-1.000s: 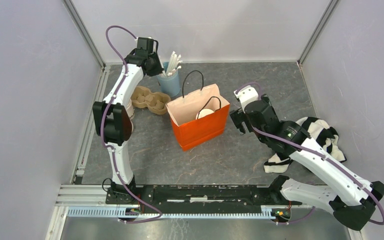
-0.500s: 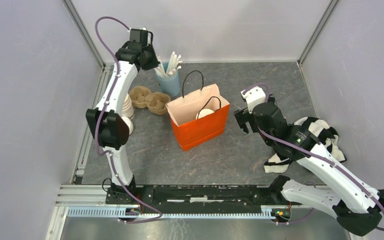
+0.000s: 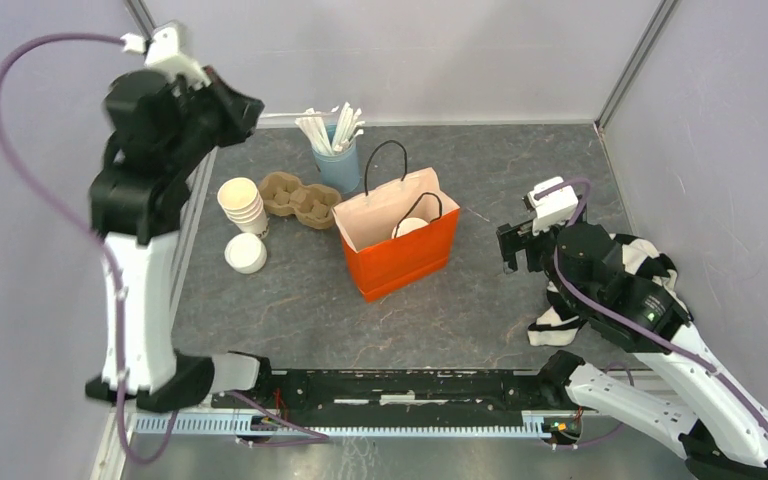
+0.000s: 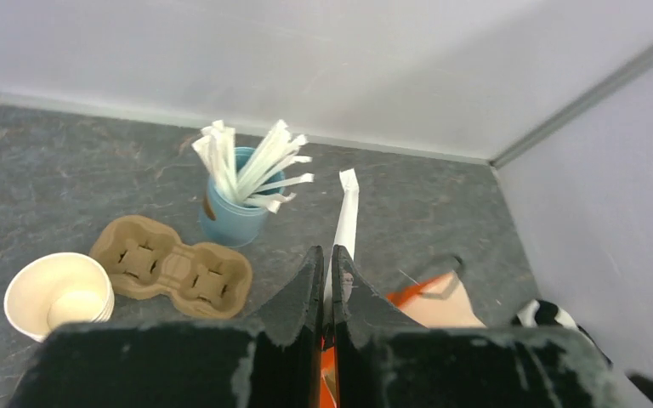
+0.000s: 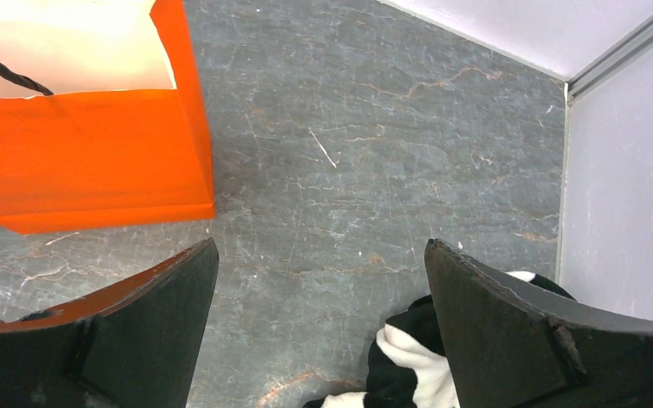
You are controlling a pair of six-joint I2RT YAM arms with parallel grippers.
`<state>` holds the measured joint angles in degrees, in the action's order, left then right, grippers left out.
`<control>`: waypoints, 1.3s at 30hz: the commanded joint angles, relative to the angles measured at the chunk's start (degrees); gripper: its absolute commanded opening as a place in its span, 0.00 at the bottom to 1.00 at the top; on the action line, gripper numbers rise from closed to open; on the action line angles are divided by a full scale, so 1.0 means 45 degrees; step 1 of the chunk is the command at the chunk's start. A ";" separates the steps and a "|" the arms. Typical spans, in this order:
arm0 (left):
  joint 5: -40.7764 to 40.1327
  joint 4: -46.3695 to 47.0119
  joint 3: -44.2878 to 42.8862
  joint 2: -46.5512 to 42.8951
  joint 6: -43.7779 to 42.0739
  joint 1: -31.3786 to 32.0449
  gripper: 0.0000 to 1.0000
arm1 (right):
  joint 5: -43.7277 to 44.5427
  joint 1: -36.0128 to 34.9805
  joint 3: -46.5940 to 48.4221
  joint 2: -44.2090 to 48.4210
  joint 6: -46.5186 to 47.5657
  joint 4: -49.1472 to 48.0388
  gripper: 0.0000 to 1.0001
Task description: Pack the takeout coffee
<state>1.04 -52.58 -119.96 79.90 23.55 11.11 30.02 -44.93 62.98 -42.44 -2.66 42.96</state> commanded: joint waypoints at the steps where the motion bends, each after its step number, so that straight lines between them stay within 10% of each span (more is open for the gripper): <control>1: 0.2056 -0.0164 0.1224 -0.2319 -0.1296 0.0029 0.09 | -0.0444 0.0030 0.0337 0.0256 -0.0247 -0.0421 0.98; 13: 0.5834 0.1258 0.5790 -0.5003 -0.0703 0.0039 0.05 | -0.1092 0.0023 0.0330 0.0724 -0.1219 0.0223 0.98; 21: 0.5286 -0.0109 0.4924 -0.3484 -0.1865 0.0110 0.02 | -0.1168 0.0024 -0.0103 0.1301 -0.2043 0.0472 0.98; 27: 0.2639 -0.0748 0.4820 -0.3192 -0.2117 0.1139 0.02 | -0.0947 0.0030 -0.0391 0.1533 -0.2275 0.0540 0.98; 32: -0.2122 -0.1711 0.3923 -0.1803 -0.1710 0.5338 0.02 | -0.1004 0.0034 -0.0676 0.1510 -0.2385 0.0420 0.98; 39: -0.6123 -0.2965 0.2324 0.0410 -0.1078 0.7711 0.02 | -0.0931 0.0027 -0.0604 0.1382 -0.2350 0.0369 0.98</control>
<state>-10.59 -61.39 -103.88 77.49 17.26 41.54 25.10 -44.93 60.10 -35.88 -11.99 46.04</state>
